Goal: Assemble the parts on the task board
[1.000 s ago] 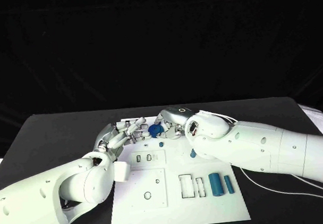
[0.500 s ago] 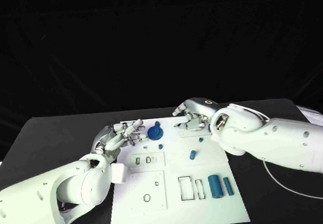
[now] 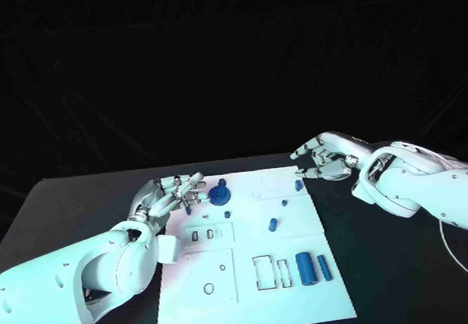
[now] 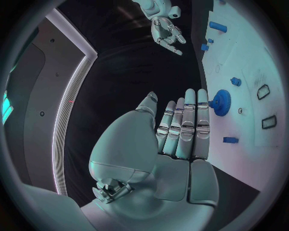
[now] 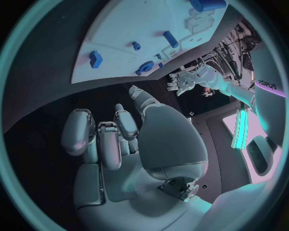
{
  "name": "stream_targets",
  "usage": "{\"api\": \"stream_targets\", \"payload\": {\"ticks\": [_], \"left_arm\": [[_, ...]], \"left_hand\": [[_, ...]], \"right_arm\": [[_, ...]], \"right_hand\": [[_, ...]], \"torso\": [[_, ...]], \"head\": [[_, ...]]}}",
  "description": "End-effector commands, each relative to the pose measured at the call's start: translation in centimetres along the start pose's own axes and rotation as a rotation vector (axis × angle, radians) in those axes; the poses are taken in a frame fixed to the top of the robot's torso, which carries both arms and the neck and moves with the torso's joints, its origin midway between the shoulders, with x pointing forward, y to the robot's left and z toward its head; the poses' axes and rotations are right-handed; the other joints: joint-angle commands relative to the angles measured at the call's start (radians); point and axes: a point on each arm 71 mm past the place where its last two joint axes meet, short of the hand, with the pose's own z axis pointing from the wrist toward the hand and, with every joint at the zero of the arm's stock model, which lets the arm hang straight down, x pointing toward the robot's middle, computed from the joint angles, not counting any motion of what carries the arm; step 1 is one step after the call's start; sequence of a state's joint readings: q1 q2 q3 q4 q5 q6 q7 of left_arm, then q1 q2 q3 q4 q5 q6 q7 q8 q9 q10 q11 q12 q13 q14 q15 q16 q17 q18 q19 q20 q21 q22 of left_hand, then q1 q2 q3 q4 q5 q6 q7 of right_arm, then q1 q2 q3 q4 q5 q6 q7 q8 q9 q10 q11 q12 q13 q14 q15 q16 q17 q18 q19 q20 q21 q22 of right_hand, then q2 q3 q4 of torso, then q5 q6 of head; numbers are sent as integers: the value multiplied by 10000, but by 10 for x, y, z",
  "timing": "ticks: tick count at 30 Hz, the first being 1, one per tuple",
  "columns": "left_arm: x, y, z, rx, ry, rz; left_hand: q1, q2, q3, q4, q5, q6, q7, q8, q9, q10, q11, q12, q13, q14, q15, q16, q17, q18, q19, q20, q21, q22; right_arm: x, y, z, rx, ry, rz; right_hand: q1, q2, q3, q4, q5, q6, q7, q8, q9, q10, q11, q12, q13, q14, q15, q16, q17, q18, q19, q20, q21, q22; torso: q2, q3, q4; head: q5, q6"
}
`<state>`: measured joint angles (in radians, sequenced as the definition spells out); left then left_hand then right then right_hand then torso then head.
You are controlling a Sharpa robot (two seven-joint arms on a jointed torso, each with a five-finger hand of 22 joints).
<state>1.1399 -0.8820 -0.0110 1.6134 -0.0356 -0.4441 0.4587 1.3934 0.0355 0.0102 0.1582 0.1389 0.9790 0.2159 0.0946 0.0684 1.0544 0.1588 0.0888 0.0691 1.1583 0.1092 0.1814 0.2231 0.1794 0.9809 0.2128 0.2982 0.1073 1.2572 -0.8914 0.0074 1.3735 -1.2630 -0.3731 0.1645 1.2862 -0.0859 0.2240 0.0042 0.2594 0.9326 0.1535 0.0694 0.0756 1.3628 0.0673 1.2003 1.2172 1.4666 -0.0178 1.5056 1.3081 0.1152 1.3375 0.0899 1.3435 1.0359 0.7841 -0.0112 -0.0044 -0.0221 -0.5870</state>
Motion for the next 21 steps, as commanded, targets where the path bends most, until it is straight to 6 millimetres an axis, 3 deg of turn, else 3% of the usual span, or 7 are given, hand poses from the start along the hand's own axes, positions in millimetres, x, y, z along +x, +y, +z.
{"api": "stream_targets", "payload": {"ticks": [1, 4, 6, 11, 14, 21], "left_arm": [[4, -1, 0, 272, 390, 64], [4, 1, 0, 245, 391, 59], [4, 2, 0, 228, 406, 48], [6, 4, -1, 191, 436, 22], [6, 4, -1, 174, 443, 13], [7, 5, -1, 152, 462, -2]], "left_hand": [[86, -10, -2, -64, 58, -4, 29, -47, 0, -6, 51, -36, 3, -91, 12, -46, 10, 23, -42, 62, -67, -13], [91, -5, 1, -68, 58, -5, 28, -51, 0, -9, 51, -41, 2, -102, 14, -56, 15, 23, -50, 64, -74, -17], [91, -5, 1, -68, 58, -5, 28, -51, 0, -9, 51, -41, 2, -102, 14, -56, 15, 23, -50, 64, -74, -17], [91, -5, 1, -68, 58, -5, 28, -51, 0, -9, 51, -41, 2, -102, 14, -56, 15, 23, -50, 64, -74, -17], [91, -5, 1, -68, 58, -5, 28, -51, 0, -9, 51, -41, 2, -102, 14, -56, 15, 23, -50, 64, -74, -17], [91, -5, 1, -68, 58, -5, 28, -51, 0, -9, 51, -41, 2, -102, 14, -56, 15, 23, -50, 64, -74, -17]], "right_arm": [[6, -8, -4, -259, 465, 430], [10, -18, -5, -26, 536, 406], [13, -23, -4, 152, 616, 401], [20, -33, -2, 518, 795, 406], [25, -37, -1, 657, 880, 418], [32, -39, 3, 819, 1038, 464]], "right_hand": [[99, -29, 4, -75, 24, 66, 14, 5, 0, -42, -47, -70, -18, 765, 40, 49, 1191, -150, 19, 1, 57, 7], [114, -31, 4, -86, 21, 66, 14, 3, -1, -41, -47, -68, -16, 765, 39, 51, 1196, -149, 18, 1, 56, 5], [129, -28, 7, -97, 15, 65, 14, 1, -2, -37, -48, -63, -9, 767, 38, 54, 1203, -151, 21, 1, 60, 13], [181, -1, 12, -133, -51, 54, 20, -13, -9, -39, -44, -76, -14, 767, 39, 57, 1210, -149, 13, 0, 56, 2], [192, 5, 5, -145, -102, 43, 24, -21, -13, -40, -41, -80, -14, 765, 42, 54, 1203, -149, 11, 0, 57, 1], [198, 10, -16, -159, -188, 20, 31, -34, -21, -41, -34, -88, -16, 765, 46, 55, 1207, -148, 7, 3, 56, -4]], "torso": [[-22, 70, -24], [-14, 118, -18], [-8, 129, -9], [0, 127, -5], [13, 146, 4], [-2, 114, 3]], "head": [[-46, -11], [-40, -30], [-47, -27], [-36, -56], [-30, -59], [-31, -100]]}}
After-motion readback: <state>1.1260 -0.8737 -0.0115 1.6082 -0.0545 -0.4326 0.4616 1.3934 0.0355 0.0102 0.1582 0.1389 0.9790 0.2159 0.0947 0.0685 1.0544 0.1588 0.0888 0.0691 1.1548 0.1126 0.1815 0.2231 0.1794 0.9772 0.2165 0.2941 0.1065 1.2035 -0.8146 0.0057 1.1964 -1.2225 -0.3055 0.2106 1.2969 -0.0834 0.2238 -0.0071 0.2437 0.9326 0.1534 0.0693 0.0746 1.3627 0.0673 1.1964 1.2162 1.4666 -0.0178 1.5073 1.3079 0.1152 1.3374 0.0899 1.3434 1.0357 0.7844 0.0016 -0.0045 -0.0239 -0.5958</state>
